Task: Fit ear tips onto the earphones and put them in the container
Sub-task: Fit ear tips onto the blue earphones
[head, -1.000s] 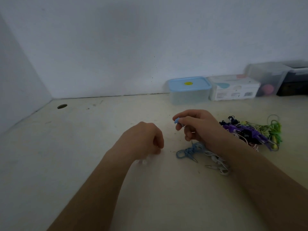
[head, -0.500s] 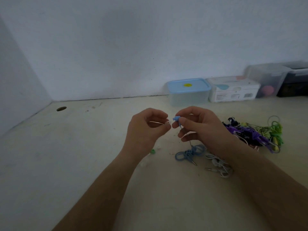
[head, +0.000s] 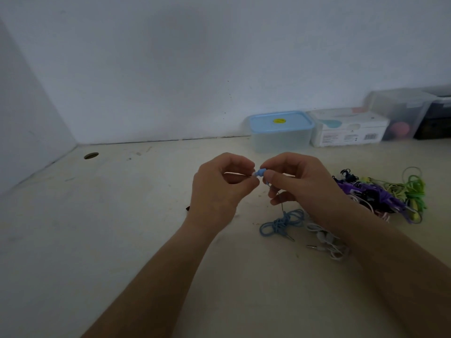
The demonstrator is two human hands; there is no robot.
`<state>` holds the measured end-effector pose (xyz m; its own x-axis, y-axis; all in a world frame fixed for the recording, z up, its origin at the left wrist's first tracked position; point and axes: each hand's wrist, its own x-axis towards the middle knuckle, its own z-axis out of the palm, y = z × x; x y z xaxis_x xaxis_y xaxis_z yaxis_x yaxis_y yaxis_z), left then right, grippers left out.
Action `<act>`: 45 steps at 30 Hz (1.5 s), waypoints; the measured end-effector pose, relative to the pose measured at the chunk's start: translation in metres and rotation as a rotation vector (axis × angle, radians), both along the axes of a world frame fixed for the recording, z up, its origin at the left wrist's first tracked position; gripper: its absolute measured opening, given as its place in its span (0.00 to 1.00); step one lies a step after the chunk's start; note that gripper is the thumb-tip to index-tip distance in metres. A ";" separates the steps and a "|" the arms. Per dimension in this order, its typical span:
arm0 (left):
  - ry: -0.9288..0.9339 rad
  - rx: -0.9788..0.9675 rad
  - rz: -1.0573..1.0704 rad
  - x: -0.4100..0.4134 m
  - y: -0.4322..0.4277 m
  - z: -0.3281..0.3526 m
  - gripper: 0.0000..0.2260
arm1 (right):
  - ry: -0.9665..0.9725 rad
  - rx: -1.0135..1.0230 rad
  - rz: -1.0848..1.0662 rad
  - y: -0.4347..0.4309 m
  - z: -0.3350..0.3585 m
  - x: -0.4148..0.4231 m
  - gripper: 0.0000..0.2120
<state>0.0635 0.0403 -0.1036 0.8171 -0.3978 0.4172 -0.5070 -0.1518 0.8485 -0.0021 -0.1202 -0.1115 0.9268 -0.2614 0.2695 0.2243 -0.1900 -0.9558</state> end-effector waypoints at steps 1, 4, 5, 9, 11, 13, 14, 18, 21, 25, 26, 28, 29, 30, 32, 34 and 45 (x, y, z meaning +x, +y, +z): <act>0.014 -0.011 -0.011 0.000 0.000 0.001 0.09 | 0.003 0.000 -0.006 0.000 0.000 0.000 0.04; 0.043 -0.035 -0.028 0.002 0.001 0.002 0.09 | 0.006 0.013 -0.015 0.000 0.000 0.000 0.04; 0.058 -0.040 -0.033 0.002 0.001 0.003 0.10 | 0.005 0.018 -0.014 0.000 0.000 0.000 0.04; 0.124 -0.064 -0.067 0.002 0.001 0.004 0.10 | 0.010 0.045 0.003 -0.001 0.001 0.000 0.05; 0.148 -0.069 -0.088 0.002 0.002 0.004 0.10 | 0.013 0.067 0.011 -0.002 0.001 0.000 0.05; 0.170 -0.080 -0.107 0.002 0.002 0.004 0.10 | 0.016 0.081 0.018 -0.003 0.001 0.000 0.05; 0.177 -0.083 -0.114 0.002 0.002 0.004 0.10 | 0.018 0.087 0.022 -0.003 0.001 0.000 0.05; 0.212 -0.104 -0.142 0.002 0.003 0.005 0.09 | 0.023 0.100 0.037 -0.003 0.001 -0.001 0.06; 0.235 -0.117 -0.154 0.002 0.004 0.005 0.10 | 0.019 0.096 0.038 -0.003 0.001 -0.001 0.05; 0.271 -0.142 -0.170 0.001 0.005 0.005 0.10 | 0.017 0.104 0.038 -0.003 0.002 -0.001 0.05; 0.284 -0.148 -0.174 0.001 0.005 0.005 0.10 | 0.018 0.110 0.044 -0.004 0.002 -0.001 0.05; 0.317 -0.158 -0.190 0.000 0.005 0.005 0.11 | 0.018 0.130 0.066 -0.004 0.002 -0.002 0.06; 0.341 -0.166 -0.205 0.000 0.005 0.005 0.12 | 0.018 0.137 0.081 -0.005 0.002 -0.002 0.07; 0.368 -0.177 -0.224 0.000 0.005 0.006 0.13 | 0.018 0.141 0.097 -0.005 0.002 -0.002 0.08; 0.427 -0.203 -0.263 0.001 0.006 0.006 0.16 | 0.016 0.144 0.118 -0.005 0.002 -0.002 0.09; 0.472 -0.211 -0.292 0.001 0.007 0.006 0.19 | 0.016 0.145 0.133 -0.006 0.002 -0.003 0.09; 0.538 -0.212 -0.308 0.003 0.008 0.006 0.17 | 0.014 0.138 0.180 -0.008 0.001 -0.003 0.05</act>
